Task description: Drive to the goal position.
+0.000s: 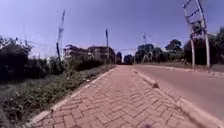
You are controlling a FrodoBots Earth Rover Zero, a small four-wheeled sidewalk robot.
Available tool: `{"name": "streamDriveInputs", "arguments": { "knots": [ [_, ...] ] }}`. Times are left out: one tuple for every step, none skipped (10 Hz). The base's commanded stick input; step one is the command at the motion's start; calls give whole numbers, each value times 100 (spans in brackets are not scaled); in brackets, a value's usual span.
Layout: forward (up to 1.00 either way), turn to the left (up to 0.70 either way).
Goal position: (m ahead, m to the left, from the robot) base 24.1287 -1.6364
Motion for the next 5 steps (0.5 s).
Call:
{"name": "streamDriveInputs", "arguments": {
  "knots": [
    [30,0],
    [30,0],
    [30,0],
    [30,0],
    [30,0]
  ]
}}
